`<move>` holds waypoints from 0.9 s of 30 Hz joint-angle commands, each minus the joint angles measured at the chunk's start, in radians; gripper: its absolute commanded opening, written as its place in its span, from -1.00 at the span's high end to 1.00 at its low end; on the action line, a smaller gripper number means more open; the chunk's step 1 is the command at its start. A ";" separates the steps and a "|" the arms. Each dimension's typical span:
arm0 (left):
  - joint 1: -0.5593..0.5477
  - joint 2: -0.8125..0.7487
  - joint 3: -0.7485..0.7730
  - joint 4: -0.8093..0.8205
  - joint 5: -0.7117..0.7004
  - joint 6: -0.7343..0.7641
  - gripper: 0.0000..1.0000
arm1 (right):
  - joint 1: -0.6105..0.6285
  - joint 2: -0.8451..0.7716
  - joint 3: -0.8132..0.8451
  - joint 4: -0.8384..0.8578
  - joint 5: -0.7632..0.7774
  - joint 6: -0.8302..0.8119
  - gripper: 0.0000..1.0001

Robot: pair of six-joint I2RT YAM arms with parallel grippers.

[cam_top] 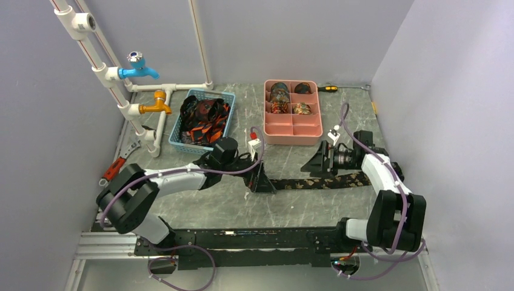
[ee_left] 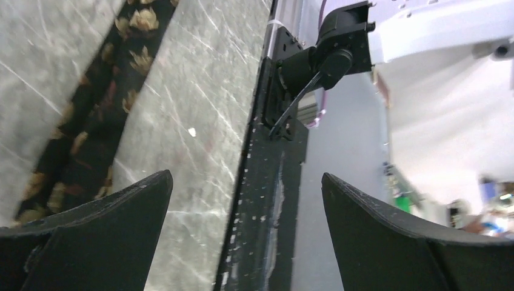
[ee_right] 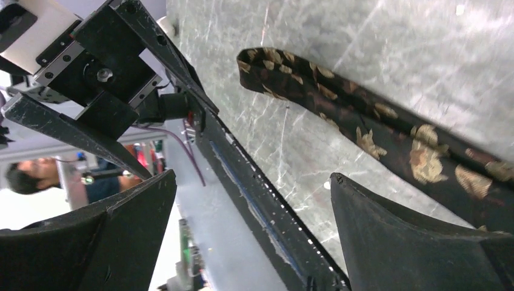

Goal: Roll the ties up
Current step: Roll the tie at the center of the board.

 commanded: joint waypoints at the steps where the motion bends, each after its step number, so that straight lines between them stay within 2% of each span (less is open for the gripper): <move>1: -0.007 0.063 -0.016 0.295 0.044 -0.315 -0.99 | 0.002 0.004 -0.094 0.181 -0.062 0.184 -0.99; 6: -0.001 0.181 -0.022 0.426 0.100 -0.455 -0.99 | 0.006 0.036 -0.104 0.188 -0.055 0.199 -0.99; 10: 0.014 0.249 -0.019 0.488 0.111 -0.512 -0.99 | 0.018 0.068 -0.102 0.183 -0.056 0.197 -0.99; 14: 0.041 0.305 -0.026 0.503 0.116 -0.520 -0.99 | 0.052 0.121 -0.093 0.190 -0.085 0.215 -0.99; 20: 0.101 0.402 -0.046 0.471 0.123 -0.453 -0.99 | 0.118 0.191 -0.094 0.239 -0.106 0.265 -0.98; 27: 0.128 0.516 -0.014 0.527 0.158 -0.451 -0.99 | 0.252 0.295 -0.079 0.448 -0.090 0.395 -0.82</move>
